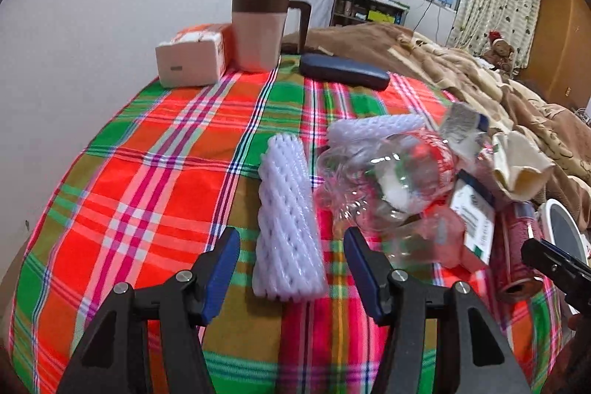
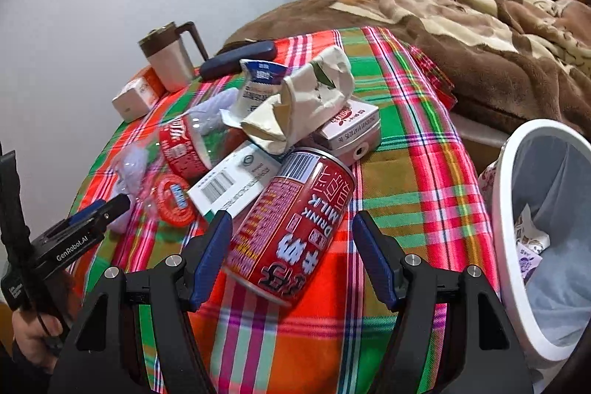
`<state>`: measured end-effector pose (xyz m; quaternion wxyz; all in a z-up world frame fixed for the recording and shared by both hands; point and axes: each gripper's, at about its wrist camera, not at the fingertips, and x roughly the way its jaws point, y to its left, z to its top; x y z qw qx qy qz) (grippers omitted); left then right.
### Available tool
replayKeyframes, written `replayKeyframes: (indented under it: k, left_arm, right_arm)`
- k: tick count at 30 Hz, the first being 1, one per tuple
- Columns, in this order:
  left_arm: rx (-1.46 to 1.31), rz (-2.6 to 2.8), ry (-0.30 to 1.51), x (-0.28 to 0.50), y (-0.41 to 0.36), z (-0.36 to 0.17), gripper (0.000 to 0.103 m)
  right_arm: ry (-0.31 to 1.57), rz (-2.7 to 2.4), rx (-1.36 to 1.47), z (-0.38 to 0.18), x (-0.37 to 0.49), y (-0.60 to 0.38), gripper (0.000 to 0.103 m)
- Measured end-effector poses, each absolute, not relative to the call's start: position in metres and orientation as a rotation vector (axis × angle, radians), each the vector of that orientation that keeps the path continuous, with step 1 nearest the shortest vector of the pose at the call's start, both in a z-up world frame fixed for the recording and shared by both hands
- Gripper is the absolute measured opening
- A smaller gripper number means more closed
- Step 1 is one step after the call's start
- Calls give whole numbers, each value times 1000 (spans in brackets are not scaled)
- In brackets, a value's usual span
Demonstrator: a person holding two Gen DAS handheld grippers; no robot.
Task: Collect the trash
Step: 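Move both grippers back toward the trash on the cloth, then grasp the red milk can with the right gripper while the left gripper grasps the white foam net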
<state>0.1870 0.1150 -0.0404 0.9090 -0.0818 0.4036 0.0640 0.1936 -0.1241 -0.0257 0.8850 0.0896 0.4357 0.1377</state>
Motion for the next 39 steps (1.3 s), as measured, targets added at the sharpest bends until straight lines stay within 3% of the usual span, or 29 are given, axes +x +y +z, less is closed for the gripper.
replayKeyframes:
  k: [4, 5, 8, 11, 39]
  left_arm:
    - [-153, 152, 851, 196, 115, -48, 57]
    - [-153, 154, 858, 197, 115, -49, 48]
    - [-159, 169, 876, 199, 118, -52, 36]
    - [-151, 182, 876, 198, 117, -52, 31]
    - [-143, 72, 782, 99, 71, -10, 26]
  right_arm:
    - [908, 271, 173, -29, 197, -121, 69]
    - [914, 267, 164, -30, 197, -120, 69]
    - [940, 259, 154, -35, 200, -119, 63]
    - [941, 262, 151, -35, 200, -120, 62]
    - [856, 337, 126, -14, 139, -145, 61]
